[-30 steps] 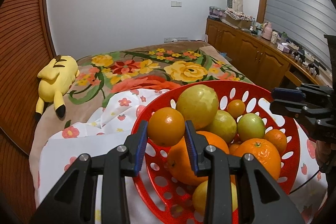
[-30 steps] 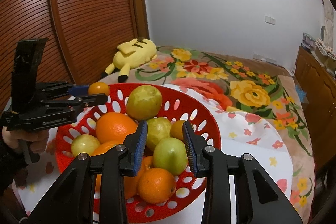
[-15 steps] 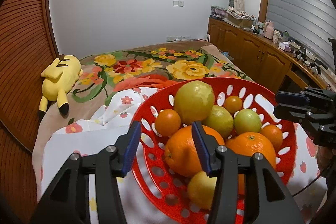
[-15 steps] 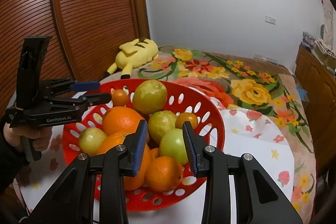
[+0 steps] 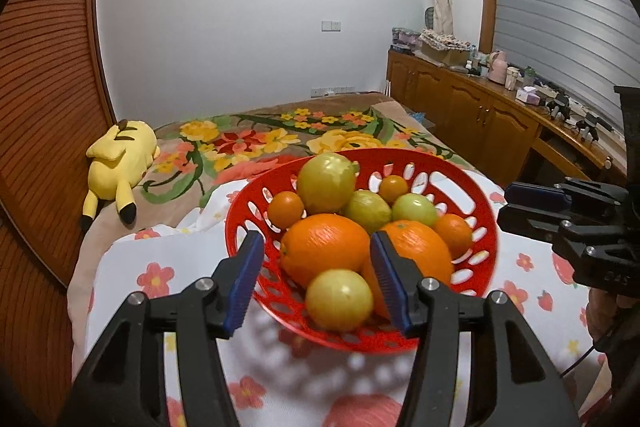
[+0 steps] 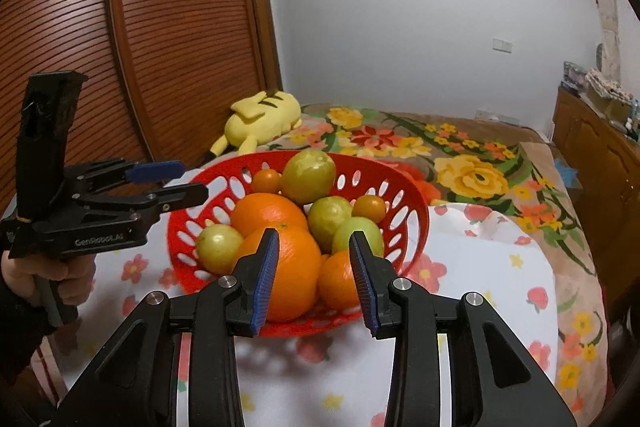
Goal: Organize fruits
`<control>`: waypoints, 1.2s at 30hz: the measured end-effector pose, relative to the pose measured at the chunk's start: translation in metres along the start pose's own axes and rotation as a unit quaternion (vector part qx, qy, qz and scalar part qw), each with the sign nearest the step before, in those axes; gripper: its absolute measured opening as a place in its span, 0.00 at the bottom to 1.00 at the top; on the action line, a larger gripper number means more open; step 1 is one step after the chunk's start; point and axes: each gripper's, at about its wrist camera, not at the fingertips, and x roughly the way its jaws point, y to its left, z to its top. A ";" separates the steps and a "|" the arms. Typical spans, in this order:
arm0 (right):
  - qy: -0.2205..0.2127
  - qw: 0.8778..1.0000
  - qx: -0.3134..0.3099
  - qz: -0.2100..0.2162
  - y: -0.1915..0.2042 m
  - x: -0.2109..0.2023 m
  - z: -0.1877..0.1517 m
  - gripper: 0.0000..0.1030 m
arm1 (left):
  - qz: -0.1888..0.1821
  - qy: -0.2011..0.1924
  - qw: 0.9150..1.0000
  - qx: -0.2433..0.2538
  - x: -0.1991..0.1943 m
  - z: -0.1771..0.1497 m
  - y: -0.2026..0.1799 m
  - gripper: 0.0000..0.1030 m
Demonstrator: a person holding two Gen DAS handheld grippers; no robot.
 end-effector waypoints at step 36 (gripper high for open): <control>-0.129 0.988 0.011 -0.086 0.049 -0.121 -0.021 0.80 | 0.040 -0.109 0.993 -0.018 -0.145 -0.031 -0.035 0.98</control>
